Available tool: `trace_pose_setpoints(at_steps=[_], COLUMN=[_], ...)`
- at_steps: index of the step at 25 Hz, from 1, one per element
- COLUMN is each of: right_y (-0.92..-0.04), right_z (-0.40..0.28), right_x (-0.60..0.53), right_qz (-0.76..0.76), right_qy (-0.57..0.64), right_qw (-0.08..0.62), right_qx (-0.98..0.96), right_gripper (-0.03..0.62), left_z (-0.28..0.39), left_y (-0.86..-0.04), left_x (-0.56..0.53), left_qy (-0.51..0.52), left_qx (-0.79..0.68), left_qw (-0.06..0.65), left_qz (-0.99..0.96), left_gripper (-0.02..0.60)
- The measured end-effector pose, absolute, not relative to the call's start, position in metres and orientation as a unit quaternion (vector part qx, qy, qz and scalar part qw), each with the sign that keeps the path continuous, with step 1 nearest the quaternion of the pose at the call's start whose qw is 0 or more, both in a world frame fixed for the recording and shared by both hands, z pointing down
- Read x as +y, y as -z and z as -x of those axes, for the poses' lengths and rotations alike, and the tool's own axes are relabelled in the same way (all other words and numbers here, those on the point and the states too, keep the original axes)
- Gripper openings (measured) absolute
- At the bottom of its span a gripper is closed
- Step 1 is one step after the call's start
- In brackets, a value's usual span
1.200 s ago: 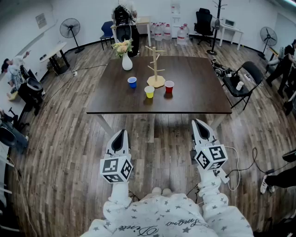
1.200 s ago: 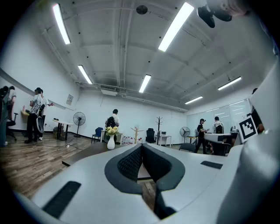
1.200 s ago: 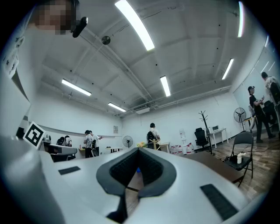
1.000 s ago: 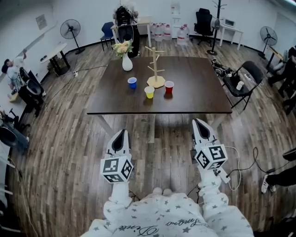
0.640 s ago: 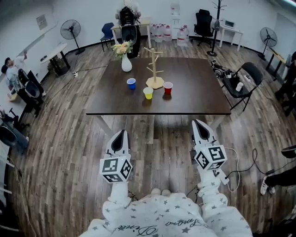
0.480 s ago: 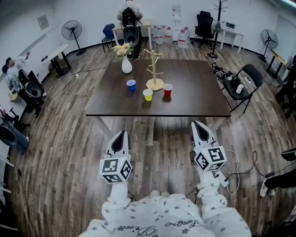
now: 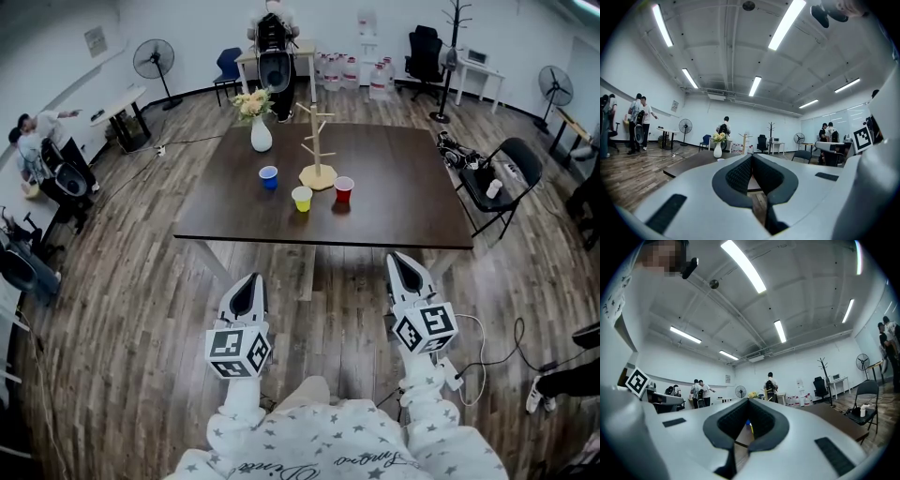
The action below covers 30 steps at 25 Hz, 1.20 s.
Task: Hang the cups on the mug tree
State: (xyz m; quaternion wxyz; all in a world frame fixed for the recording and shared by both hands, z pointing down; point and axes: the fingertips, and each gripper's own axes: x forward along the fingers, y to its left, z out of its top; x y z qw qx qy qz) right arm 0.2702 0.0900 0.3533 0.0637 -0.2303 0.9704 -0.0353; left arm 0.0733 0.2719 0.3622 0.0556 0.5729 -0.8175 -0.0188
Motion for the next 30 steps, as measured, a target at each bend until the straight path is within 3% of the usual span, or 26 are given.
trace_pose_setpoints(at_steps=[30], right_y=[-0.398], right_z=[-0.129], right_x=[-0.080], right_qz=[0.279], right_qy=[0.083], right_qw=[0.027], right_qx=[0.956], right_gripper=[0.018], left_z=[0.070], left_y=[-0.387], left_x=[0.072], left_qy=[0.029], left_qx=[-0.776], left_qw=[0.089], left_qz=[-0.624], left_gripper=[0.025])
